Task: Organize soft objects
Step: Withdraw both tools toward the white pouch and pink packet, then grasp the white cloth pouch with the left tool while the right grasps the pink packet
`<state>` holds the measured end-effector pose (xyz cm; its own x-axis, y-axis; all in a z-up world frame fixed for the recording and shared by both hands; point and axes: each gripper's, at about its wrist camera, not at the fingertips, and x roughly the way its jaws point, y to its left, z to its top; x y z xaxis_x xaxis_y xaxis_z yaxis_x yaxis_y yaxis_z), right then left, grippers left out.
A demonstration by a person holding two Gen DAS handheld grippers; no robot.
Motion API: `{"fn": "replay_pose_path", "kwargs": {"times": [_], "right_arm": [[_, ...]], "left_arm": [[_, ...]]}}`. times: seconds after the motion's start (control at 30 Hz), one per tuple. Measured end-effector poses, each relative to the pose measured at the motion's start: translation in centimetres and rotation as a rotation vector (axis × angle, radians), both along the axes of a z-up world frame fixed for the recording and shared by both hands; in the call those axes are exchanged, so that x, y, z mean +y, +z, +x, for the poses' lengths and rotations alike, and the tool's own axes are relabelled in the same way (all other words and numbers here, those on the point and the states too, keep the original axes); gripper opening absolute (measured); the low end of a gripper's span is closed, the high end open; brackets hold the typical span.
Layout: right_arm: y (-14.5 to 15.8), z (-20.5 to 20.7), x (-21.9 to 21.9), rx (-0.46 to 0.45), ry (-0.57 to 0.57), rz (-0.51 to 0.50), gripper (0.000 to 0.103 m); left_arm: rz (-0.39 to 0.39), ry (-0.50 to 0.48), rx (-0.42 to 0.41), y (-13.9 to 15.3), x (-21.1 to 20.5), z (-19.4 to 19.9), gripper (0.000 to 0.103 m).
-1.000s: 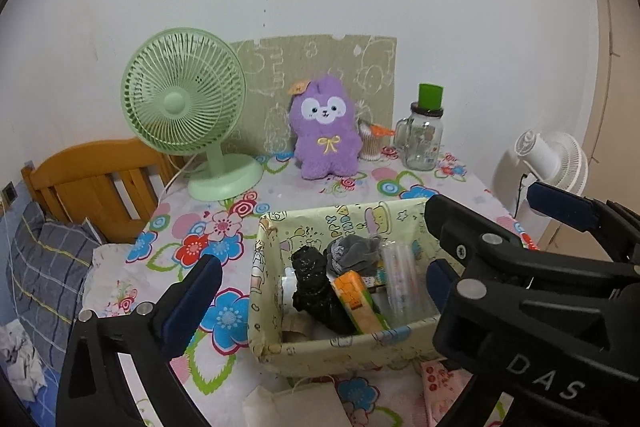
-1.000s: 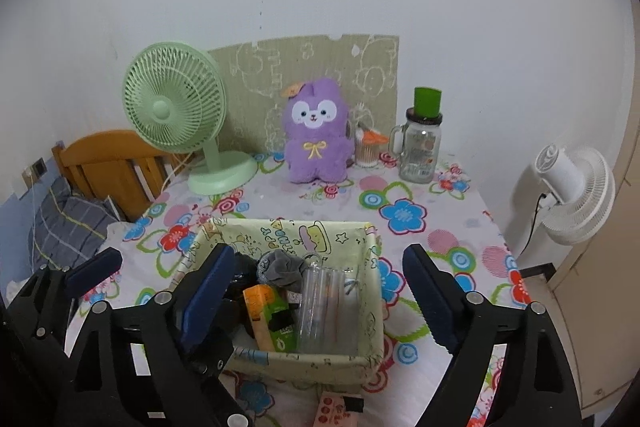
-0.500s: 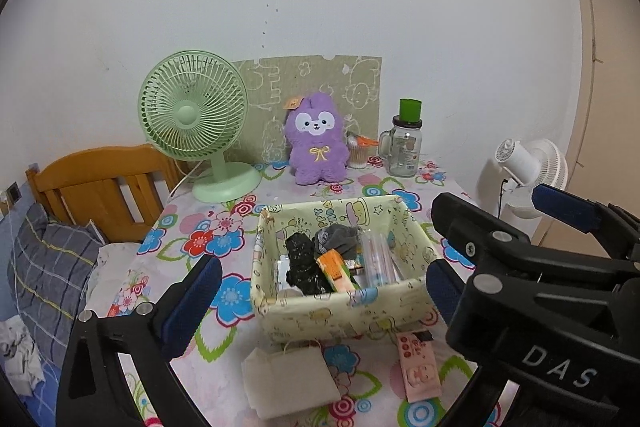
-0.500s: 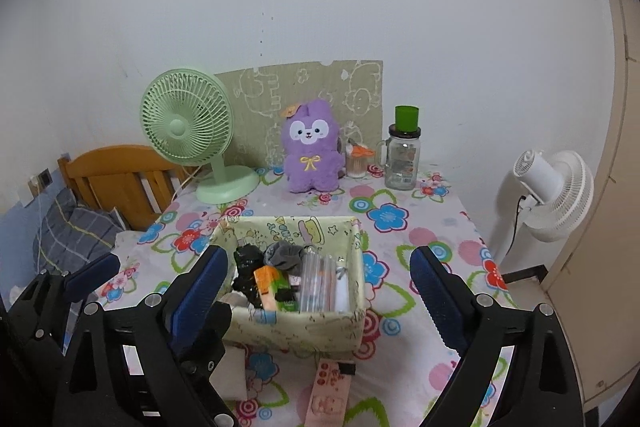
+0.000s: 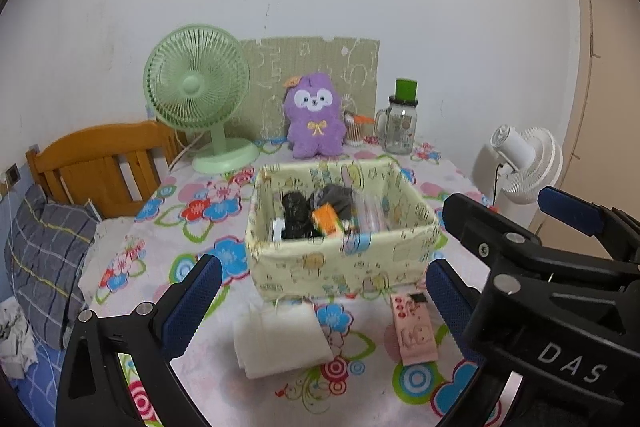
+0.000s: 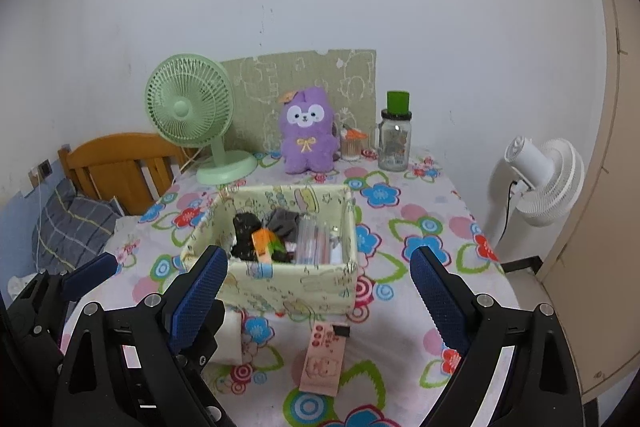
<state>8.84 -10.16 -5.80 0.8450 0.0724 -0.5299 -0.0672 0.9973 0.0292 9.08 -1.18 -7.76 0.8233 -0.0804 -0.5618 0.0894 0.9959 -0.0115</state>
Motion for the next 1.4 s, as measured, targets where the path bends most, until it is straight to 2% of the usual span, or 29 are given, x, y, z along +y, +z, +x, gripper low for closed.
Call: {"fn": "replay_pose_path", "kwargs": {"times": [0.43, 0.7, 0.9, 1.0, 1.07, 1.23, 1.4], "right_arm": [[-7.4, 1.6, 0.2, 0.129, 0.002, -0.002, 0.094], [-10.5, 3.2, -0.1, 0.193, -0.016, -0.006, 0.094], [-12.4, 4.6, -0.1, 0.241, -0.022, -0.011, 0.094], [-13.3, 5.3, 0.1, 0.262, -0.017, -0.016, 0.094], [-13.7, 5.7, 0.2, 0.275, -0.014, -0.018, 0.094], [-14.7, 6.6, 0.2, 0.312, -0.012, -0.014, 0.093], [-15.4, 7.0, -0.1, 0.345, -0.029, 0.012, 0.072]], "left_arm": [[-0.006, 0.024, 0.128, -6.8, 1.0, 1.2, 0.103], [0.009, 0.038, 0.190, -9.5, 1.1, 2.9, 0.103], [0.033, 0.088, 0.238, -11.3, 1.8, 4.5, 0.102], [0.056, 0.113, 0.265, -12.1, 2.0, 5.3, 0.098], [0.056, 0.125, 0.287, -12.6, 2.2, 5.6, 0.090], [0.062, 0.101, 0.273, -12.5, 1.9, 5.3, 0.078], [0.083, 0.086, 0.258, -12.4, 1.4, 5.0, 0.073]]}}
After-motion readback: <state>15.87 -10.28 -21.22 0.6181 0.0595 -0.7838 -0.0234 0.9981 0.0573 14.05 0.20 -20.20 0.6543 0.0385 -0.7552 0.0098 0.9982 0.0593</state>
